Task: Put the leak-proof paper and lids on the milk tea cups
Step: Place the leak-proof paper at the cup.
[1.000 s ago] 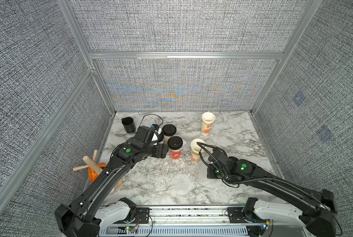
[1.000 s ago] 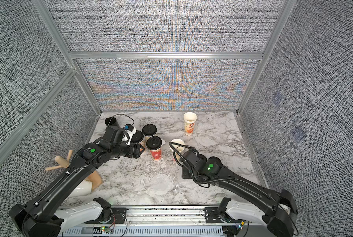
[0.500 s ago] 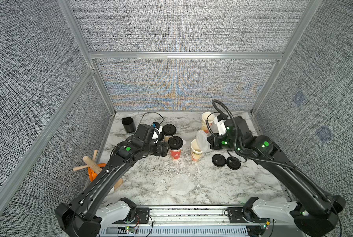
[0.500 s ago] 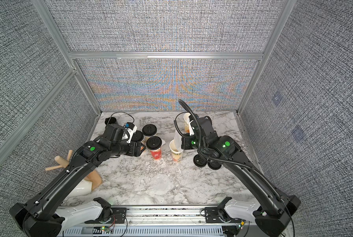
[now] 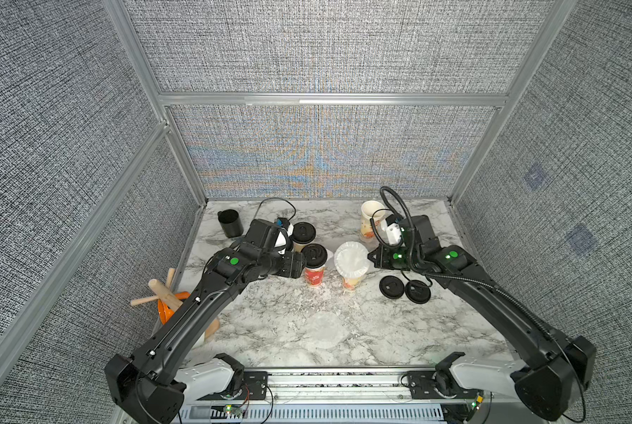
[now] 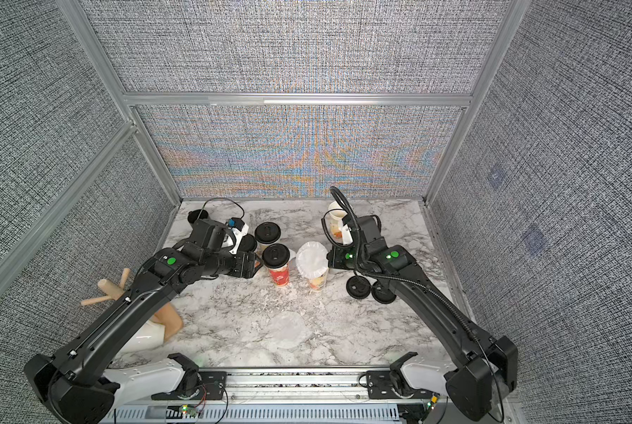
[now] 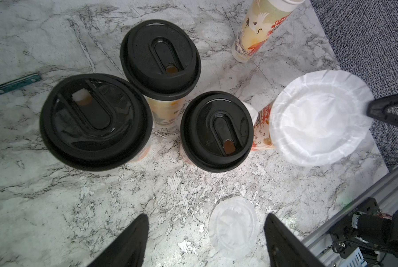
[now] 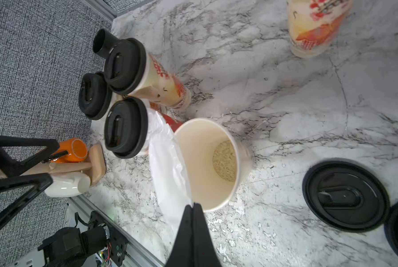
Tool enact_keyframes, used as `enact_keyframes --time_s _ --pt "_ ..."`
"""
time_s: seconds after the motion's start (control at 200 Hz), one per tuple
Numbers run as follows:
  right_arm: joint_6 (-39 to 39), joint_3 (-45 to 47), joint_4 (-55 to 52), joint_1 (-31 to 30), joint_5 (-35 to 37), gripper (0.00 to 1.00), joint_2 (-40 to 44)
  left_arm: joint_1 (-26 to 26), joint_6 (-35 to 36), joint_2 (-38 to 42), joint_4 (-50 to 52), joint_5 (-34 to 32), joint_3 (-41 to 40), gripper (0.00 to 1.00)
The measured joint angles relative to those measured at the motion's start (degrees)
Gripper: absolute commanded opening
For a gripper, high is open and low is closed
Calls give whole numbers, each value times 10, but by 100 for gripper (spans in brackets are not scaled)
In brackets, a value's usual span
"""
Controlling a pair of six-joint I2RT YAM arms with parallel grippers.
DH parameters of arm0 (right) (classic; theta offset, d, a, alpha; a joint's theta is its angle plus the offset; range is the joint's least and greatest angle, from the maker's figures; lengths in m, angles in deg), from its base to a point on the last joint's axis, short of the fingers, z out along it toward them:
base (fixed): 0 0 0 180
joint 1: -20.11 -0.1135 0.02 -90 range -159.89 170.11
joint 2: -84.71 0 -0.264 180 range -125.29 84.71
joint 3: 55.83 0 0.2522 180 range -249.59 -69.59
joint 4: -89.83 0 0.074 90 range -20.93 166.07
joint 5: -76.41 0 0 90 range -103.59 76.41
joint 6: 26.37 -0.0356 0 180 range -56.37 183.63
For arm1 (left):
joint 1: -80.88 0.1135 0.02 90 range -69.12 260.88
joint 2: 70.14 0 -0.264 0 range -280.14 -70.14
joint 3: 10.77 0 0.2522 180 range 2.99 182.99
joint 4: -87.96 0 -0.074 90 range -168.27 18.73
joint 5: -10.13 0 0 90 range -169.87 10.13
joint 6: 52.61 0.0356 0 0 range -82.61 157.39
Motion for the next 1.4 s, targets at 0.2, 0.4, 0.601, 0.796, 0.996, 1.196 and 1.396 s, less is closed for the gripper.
enact_keyframes --time_s 0.2,0.4,0.601,0.796,0.996,1.196,1.396 --pt "-5 32 29 13 -24 0 -7 0 -2 -2 0 5 3 80" --pt "-5 43 42 24 -26 0 -12 0 -2 -2 0 11 5 80" --pt "-3 49 46 38 -24 0 -12 0 -2 -8 0 15 7 80" --pt "1 49 49 42 -24 0 -14 0 -2 -14 1 16 9 80" --pt "3 49 50 44 -23 0 -18 0 -2 -17 1 17 11 80" --pt "3 49 50 46 -23 14 -21 0 -2 -17 1 17 11 80" --pt "2 43 50 47 -23 59 -18 0 -2 -17 1 17 11 80"
